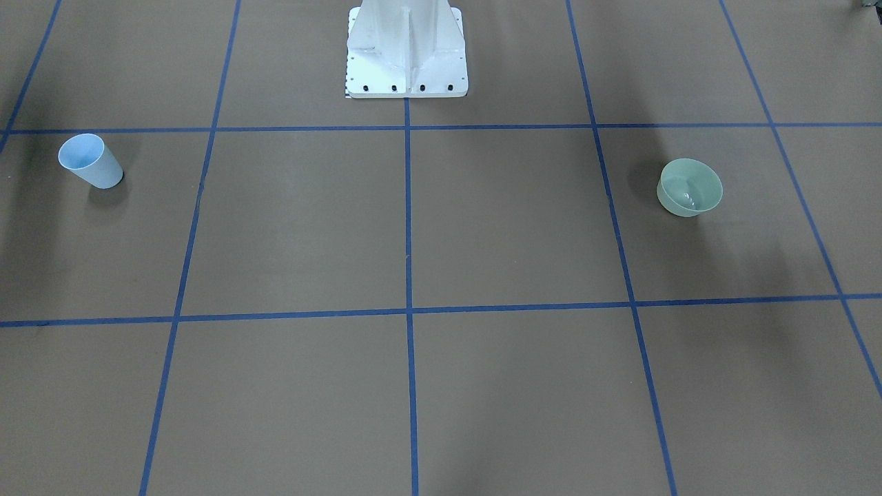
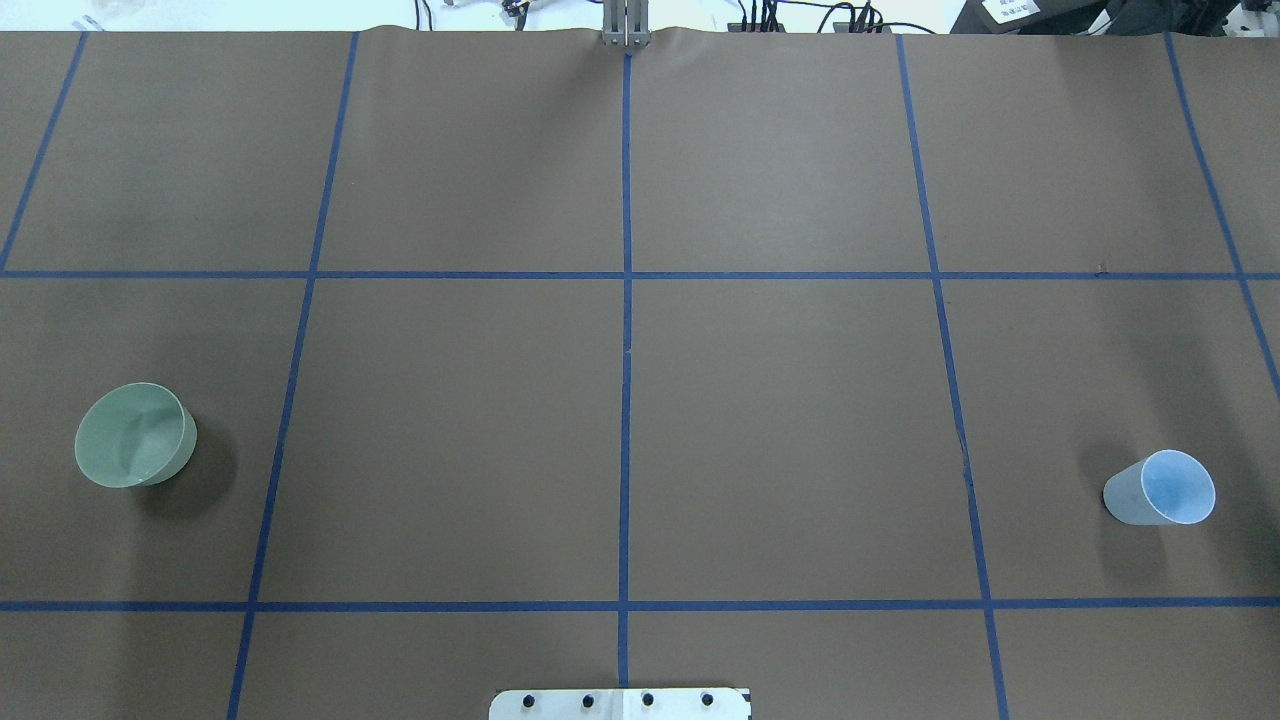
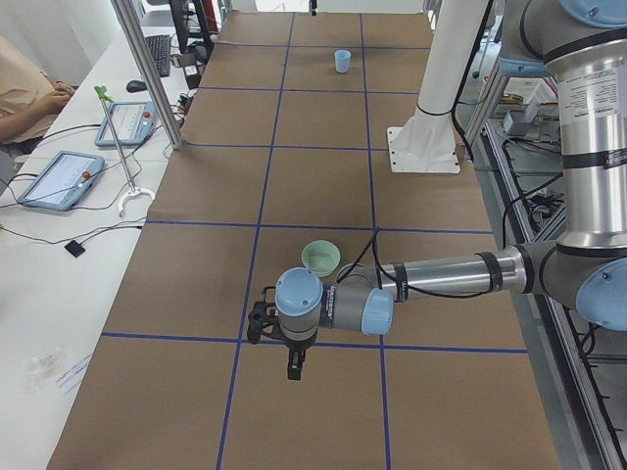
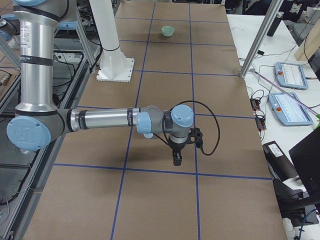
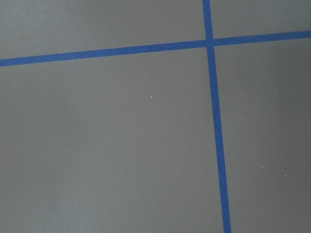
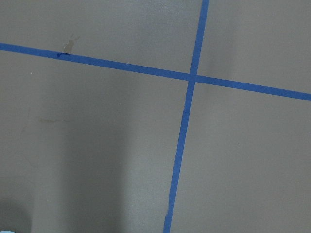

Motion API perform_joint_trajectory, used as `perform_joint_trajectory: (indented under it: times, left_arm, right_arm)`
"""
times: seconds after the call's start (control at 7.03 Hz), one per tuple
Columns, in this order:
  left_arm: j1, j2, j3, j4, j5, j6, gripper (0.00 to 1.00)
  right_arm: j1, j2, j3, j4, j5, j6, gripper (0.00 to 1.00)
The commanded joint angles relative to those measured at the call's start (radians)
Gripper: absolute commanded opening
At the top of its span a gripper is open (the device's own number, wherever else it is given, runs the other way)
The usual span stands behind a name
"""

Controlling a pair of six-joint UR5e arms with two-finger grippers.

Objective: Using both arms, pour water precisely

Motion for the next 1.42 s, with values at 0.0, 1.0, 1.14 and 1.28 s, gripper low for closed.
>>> perform_joint_trajectory:
  times: [0.0, 1.0, 1.14, 1.28]
  left_arm:
    - [0.000, -0.003, -0.003, 0.002, -0.001, 0.000, 1.00]
    - [-0.002, 0.000, -0.076, 0.002, -0.004, -0.014, 1.00]
    - [-0.002, -0.009, -0.078, 0.000, -0.003, -0.014, 1.00]
    - [-0.002, -0.021, -0.087, -0.003, -0.003, -0.014, 1.00]
  right_arm:
    - [0.000, -0.001, 0.000, -0.002, 0.000, 0.000, 1.00]
    - [0.000, 0.004, 0.100, 0.015, 0.006, 0.011, 1.00]
    - [0.000, 0.006, 0.108, 0.043, 0.006, 0.012, 1.00]
    - [0.002, 0.004, 0.100, 0.095, 0.002, 0.011, 1.00]
